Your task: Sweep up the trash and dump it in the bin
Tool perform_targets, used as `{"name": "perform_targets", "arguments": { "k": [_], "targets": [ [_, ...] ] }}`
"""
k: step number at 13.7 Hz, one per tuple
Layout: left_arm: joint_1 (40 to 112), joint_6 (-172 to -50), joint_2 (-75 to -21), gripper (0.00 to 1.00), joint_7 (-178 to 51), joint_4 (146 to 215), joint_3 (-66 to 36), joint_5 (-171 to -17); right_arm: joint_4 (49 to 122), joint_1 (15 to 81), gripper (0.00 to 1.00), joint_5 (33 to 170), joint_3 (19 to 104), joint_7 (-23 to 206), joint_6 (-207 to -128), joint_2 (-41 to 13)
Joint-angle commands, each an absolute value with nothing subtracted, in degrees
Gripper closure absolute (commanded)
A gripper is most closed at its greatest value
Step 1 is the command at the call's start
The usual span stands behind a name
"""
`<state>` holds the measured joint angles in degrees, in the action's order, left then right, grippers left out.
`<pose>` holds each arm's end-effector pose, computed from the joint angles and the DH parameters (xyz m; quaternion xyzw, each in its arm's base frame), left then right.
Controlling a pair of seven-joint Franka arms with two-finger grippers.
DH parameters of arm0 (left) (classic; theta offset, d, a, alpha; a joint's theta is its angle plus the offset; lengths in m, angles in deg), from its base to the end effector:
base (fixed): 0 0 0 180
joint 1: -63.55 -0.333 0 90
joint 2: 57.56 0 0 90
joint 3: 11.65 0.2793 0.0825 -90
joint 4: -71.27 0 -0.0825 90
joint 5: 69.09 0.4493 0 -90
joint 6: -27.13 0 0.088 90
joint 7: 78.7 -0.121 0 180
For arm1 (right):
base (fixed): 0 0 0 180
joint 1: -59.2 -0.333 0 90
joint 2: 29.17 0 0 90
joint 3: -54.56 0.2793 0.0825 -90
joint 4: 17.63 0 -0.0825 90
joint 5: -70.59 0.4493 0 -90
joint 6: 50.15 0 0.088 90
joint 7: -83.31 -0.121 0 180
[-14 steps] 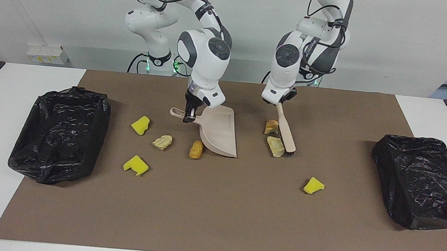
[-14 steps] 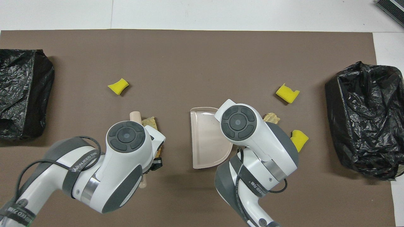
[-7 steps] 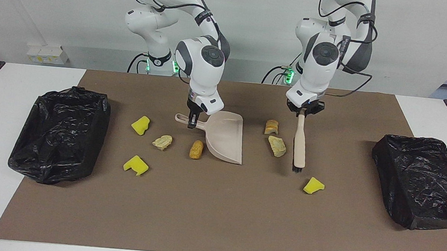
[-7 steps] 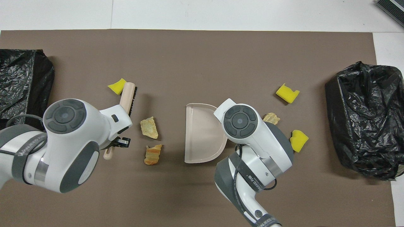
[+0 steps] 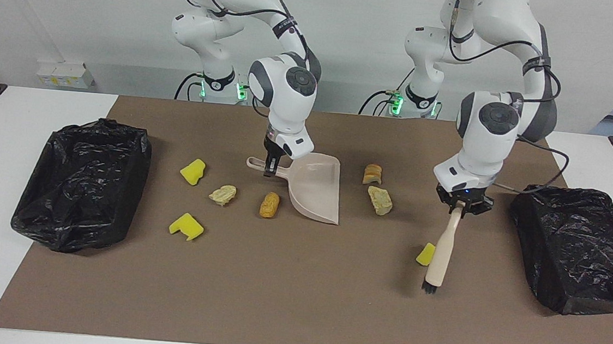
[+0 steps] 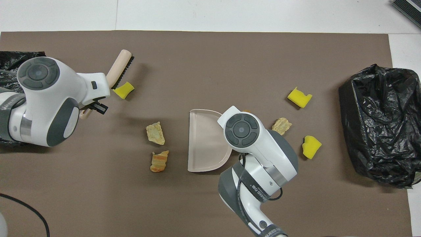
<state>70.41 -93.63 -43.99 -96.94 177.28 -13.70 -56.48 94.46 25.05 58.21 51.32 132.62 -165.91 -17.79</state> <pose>0.6624 -0.0903 0.3172 -0.9537 0.2865 -0.0031 0.0913 0.5467 0.3098 0.2816 0.7238 0.6796 -0.0819 0.0873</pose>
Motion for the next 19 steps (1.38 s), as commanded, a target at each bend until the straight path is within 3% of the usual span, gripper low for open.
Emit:
{"name": "perform_targets", "arguments": {
  "k": [1,3,11,17,19],
  "targets": [
    [67.3,-94.9,-41.6,1.0,-102.1,176.6,-14.4,-55.2,94.1,25.2,1.0,58.4,51.6,131.9,-164.8,-17.5],
    [67.2,-94.7,-42.8,1.0,-103.5,179.1,-14.4,-55.1,94.1,25.2,1.0,58.4,51.6,131.9,-164.8,-17.6],
    [72.9,-91.6,-56.5,1.0,-97.0,201.6,-14.6,-54.3,94.3,25.5,1.0,58.4,51.6,132.6,-164.7,-17.6],
    [83.2,-82.4,-58.9,1.0,-85.2,202.3,-14.9,-57.6,94.4,26.4,1.0,57.1,51.6,137.3,-164.8,-17.5],
    [83.9,-78.8,-57.8,1.0,-79.3,198.8,-14.7,-62.9,94.5,26.7,1.0,56.6,51.6,138.9,-164.7,-17.5]
  ]
}}
